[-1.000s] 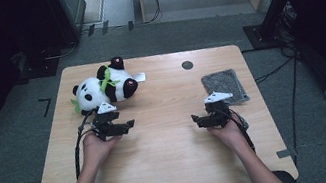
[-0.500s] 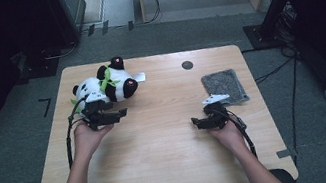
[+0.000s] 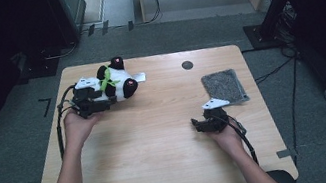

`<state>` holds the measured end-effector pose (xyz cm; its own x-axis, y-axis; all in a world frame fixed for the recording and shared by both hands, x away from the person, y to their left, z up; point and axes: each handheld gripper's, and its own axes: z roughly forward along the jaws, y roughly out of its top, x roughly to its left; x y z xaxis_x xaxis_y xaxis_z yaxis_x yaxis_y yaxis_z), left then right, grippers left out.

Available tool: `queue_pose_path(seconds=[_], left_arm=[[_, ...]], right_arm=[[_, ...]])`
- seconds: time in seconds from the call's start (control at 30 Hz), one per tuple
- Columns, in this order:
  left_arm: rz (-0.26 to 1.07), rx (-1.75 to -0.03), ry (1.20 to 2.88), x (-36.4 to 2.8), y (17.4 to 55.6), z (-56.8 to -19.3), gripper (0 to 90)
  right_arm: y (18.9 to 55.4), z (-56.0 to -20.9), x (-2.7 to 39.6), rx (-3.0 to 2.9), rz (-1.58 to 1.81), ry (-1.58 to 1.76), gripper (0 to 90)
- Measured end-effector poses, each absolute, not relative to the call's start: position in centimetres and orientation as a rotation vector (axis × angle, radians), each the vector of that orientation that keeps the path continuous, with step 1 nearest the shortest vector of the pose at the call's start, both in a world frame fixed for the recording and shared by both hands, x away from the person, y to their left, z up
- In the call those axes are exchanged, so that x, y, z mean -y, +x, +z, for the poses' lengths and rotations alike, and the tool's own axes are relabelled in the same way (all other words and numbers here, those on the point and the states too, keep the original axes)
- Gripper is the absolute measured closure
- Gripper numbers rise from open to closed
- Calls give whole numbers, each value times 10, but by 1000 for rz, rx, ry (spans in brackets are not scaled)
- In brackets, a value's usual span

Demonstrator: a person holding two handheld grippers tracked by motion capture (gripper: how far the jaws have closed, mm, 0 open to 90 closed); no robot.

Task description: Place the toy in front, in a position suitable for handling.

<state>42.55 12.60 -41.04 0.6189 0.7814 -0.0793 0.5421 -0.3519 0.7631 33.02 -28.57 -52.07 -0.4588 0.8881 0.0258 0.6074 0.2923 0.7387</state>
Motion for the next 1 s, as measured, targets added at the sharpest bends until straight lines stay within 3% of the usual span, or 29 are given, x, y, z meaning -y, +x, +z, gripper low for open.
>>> queue_pose_path(seconds=[0.17,0.33,0.7,1.0], left_arm=[[429,-1033,2035,-127,437,-405,304],[479,-1048,2040,-126,448,-406,380],[470,-1065,2054,-126,466,-420,340],[462,-1078,2038,-120,472,-433,367]], right_arm=[[329,-523,286,-2163,1002,1338,278],[329,-523,286,-2163,1002,1338,277],[327,-523,285,-2174,995,1338,220],[326,-523,285,-2169,993,1343,209]])
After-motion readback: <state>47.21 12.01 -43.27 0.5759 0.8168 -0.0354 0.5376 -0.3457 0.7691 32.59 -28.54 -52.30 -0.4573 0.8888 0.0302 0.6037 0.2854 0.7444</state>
